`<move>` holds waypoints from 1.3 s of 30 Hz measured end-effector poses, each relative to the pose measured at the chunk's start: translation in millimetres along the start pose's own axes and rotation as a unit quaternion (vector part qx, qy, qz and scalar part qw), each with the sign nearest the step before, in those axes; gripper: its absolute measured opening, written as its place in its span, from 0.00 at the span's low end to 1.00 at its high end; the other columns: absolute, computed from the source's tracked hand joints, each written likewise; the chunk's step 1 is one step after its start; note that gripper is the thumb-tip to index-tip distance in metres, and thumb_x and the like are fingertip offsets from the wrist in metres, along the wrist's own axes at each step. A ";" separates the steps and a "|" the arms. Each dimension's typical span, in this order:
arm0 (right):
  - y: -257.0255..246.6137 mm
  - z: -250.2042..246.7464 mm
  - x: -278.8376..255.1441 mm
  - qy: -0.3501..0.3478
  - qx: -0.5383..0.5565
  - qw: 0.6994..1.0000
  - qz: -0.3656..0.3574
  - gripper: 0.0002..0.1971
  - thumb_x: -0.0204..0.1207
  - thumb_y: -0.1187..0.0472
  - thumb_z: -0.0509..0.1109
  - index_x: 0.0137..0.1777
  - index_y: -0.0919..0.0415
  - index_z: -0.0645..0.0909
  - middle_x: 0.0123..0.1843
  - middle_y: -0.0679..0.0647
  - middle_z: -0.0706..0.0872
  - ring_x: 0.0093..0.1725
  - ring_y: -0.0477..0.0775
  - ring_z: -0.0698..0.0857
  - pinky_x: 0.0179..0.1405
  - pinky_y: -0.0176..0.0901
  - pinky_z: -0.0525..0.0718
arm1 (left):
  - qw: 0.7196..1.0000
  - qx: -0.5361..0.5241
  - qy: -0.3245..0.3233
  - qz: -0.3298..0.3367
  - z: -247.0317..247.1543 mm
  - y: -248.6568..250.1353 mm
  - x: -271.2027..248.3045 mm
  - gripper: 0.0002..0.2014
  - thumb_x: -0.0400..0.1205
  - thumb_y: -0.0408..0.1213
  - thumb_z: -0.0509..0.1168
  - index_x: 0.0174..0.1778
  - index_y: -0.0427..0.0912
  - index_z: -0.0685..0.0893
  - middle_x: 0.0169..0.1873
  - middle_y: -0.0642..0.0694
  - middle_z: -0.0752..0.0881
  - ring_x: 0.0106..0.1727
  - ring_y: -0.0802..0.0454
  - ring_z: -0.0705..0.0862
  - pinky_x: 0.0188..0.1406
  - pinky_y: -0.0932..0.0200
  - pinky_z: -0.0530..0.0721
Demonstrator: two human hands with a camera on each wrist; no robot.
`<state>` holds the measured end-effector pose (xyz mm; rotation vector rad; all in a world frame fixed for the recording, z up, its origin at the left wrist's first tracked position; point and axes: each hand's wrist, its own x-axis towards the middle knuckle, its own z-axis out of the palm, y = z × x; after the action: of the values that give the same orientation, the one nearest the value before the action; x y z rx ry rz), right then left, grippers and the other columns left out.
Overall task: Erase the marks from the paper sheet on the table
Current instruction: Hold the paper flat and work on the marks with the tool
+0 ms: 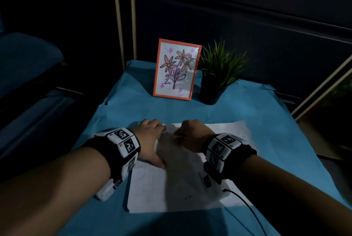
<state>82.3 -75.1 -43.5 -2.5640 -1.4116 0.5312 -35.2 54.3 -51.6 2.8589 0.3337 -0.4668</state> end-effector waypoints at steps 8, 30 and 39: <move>-3.0 3.2 6.9 0.009 -0.007 1.000 -0.004 0.13 0.78 0.56 0.66 0.55 0.61 0.87 0.52 0.58 0.86 0.57 0.61 0.82 0.50 0.42 0.78 | 1.000 -0.008 0.000 -0.009 -0.9 -0.2 1.4 0.54 0.61 0.68 0.76 0.79 0.48 0.62 0.71 0.50 0.64 0.74 0.48 0.63 0.73 0.52 0.67; 0.2 3.5 6.4 0.038 0.023 0.999 0.003 0.11 0.75 0.57 0.70 0.54 0.59 0.87 0.55 0.58 0.87 0.56 0.59 0.83 0.51 0.41 0.79 | 1.000 0.015 -0.020 0.002 -0.6 -3.0 -2.0 0.58 0.61 0.71 0.74 0.82 0.50 0.56 0.77 0.51 0.63 0.77 0.48 0.63 0.77 0.48 0.65; -4.5 5.2 -2.8 -0.016 -0.030 0.999 -0.024 0.15 0.77 0.54 0.65 0.54 0.62 0.87 0.53 0.61 0.87 0.56 0.62 0.83 0.56 0.50 0.82 | 0.999 0.025 -0.028 -0.004 -1.2 0.5 -7.8 0.57 0.63 0.70 0.73 0.83 0.50 0.55 0.80 0.49 0.59 0.80 0.48 0.59 0.79 0.50 0.62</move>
<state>75.4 -75.2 -46.3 -2.5725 -1.5182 0.5324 -42.0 52.7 -47.8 2.8865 0.3296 -0.5629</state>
